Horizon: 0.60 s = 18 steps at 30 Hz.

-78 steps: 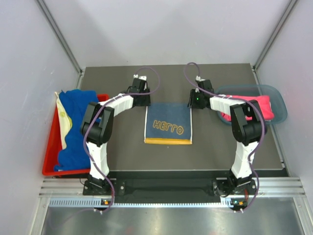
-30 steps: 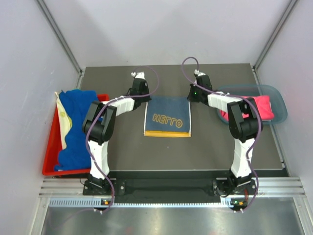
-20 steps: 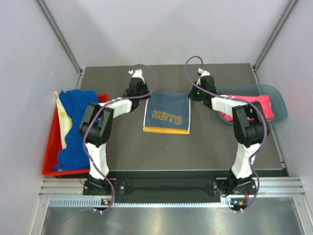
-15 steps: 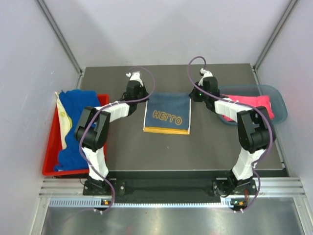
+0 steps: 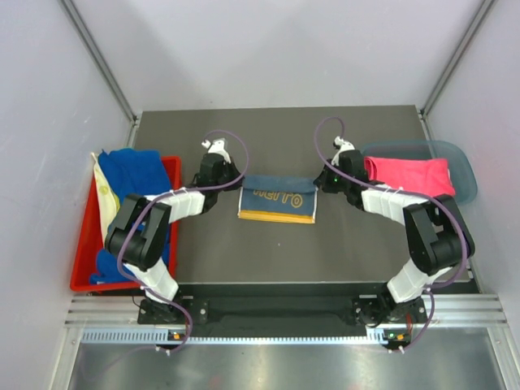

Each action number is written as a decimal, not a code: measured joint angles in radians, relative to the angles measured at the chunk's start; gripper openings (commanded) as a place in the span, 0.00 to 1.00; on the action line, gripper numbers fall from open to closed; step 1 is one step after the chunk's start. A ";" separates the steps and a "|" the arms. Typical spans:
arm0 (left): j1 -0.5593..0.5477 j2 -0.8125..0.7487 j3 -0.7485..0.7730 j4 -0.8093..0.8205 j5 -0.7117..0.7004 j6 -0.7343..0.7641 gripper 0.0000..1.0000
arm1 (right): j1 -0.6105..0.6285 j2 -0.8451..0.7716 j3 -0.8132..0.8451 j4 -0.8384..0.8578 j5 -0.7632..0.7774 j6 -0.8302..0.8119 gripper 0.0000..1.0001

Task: Fold and stack the towels
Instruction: Fold the towel

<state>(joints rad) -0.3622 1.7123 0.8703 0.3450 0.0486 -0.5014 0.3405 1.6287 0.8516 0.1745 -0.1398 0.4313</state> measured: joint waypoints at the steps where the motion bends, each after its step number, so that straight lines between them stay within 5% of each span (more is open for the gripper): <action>1: 0.000 -0.012 -0.018 -0.001 0.000 -0.002 0.00 | 0.006 -0.006 -0.011 0.001 0.001 0.006 0.00; 18: 0.000 -0.121 -0.156 -0.001 0.039 -0.025 0.00 | 0.046 -0.066 -0.117 0.021 0.034 0.079 0.01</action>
<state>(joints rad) -0.3622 1.5913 0.7147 0.3443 0.0879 -0.5266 0.3862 1.5627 0.7341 0.1951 -0.1059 0.5098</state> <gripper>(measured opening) 0.018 0.010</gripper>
